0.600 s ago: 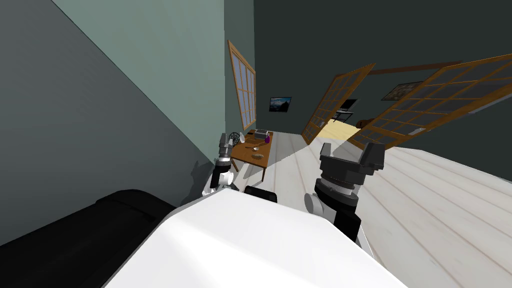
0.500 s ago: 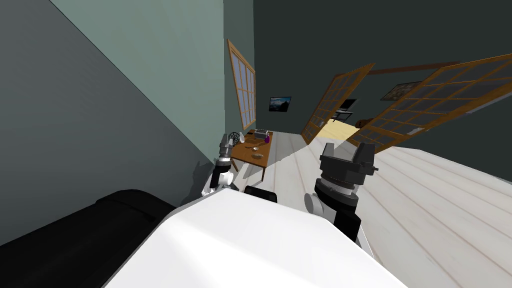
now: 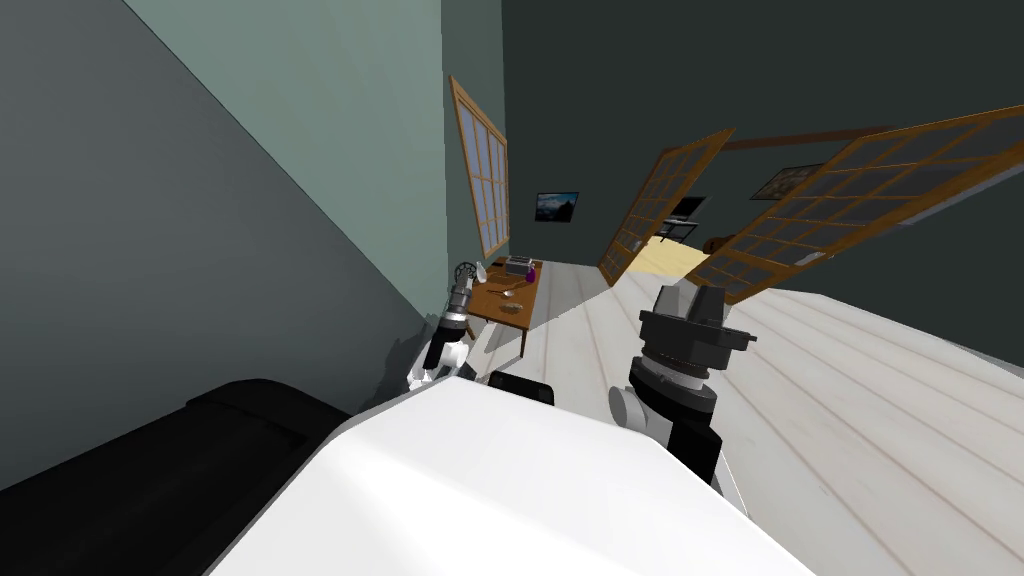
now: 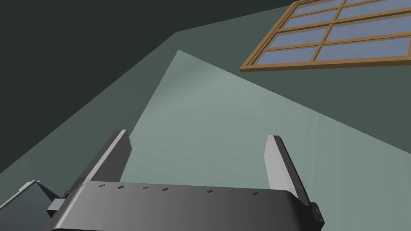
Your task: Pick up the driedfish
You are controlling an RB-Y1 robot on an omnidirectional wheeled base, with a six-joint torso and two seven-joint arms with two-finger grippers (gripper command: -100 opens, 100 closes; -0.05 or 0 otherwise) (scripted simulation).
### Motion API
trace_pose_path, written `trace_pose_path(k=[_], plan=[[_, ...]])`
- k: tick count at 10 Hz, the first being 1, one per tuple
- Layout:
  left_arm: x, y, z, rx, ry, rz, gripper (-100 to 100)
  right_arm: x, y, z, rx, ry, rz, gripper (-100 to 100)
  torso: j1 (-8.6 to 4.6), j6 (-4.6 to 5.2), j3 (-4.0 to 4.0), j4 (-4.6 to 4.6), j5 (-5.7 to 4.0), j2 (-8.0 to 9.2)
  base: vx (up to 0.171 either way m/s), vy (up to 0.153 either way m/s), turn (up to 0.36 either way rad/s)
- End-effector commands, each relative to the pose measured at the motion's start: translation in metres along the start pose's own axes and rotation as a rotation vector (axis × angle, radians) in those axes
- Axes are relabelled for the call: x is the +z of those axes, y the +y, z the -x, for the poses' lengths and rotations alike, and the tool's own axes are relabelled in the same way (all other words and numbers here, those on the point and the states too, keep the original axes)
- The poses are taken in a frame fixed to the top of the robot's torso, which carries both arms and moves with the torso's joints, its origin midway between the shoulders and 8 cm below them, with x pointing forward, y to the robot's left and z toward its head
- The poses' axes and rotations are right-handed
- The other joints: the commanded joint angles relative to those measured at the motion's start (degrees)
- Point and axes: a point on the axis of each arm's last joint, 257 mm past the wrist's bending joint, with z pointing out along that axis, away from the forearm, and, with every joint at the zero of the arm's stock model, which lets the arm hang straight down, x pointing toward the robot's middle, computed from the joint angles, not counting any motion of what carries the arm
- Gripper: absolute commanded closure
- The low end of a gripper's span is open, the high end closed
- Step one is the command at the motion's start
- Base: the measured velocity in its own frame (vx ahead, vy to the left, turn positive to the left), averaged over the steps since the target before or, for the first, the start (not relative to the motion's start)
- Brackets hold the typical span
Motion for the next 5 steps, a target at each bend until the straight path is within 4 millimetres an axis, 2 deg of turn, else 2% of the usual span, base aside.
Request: trace_pose_path(k=[1, 5], plan=[[0.003, 0.010, -0.009, 0.037, 0.036, 0.025, -100, 0.000, 0.000, 0.000, 0.000, 0.000, 0.000, 0, 0.00, 0.00, 0.00, 0.00, 0.00, 0.00, -0.082, -0.102, -0.034], [0.009, 0.053, -0.038, 0.130, 0.140, 0.121, -100, 0.000, 0.000, 0.000, 0.000, 0.000, 0.000, 0, -0.18, 0.00, -0.05, -0.02, -0.05, -0.09, -0.069, -0.127, -0.024]])
